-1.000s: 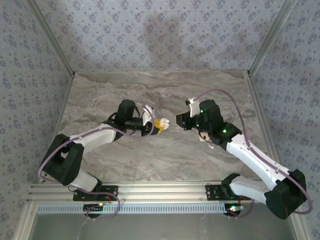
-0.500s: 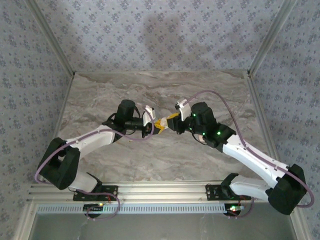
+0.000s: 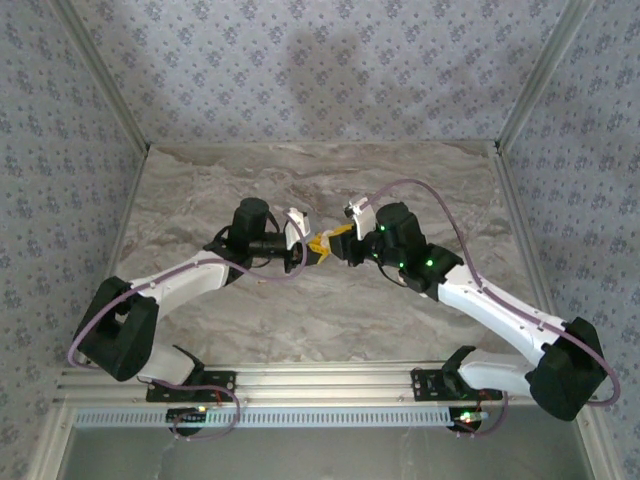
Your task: Insert wireless bluetooth earbuds into charging case
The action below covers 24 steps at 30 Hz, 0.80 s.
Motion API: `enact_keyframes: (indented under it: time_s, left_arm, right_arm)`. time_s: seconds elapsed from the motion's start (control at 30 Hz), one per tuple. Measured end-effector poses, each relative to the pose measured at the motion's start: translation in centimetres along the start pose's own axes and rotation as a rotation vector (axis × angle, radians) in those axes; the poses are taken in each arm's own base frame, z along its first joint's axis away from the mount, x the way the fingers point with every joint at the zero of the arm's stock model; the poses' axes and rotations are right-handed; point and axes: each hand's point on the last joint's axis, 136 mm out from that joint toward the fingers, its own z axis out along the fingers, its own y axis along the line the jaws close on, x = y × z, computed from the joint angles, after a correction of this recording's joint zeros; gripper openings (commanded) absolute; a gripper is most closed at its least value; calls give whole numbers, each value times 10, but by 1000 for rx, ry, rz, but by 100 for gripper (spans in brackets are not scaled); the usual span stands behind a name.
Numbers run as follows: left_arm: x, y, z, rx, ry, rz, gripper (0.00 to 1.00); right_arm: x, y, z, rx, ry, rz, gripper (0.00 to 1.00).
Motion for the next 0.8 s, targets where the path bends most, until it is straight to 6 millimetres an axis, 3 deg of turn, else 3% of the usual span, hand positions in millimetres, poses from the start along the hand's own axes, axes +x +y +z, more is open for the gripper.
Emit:
enact_keyframes:
  time_s: [0.8]
  left_arm:
    - [-14, 7, -2, -43, -39, -20, 17]
  right_arm:
    - [1, 2, 4, -10, 2, -9, 23]
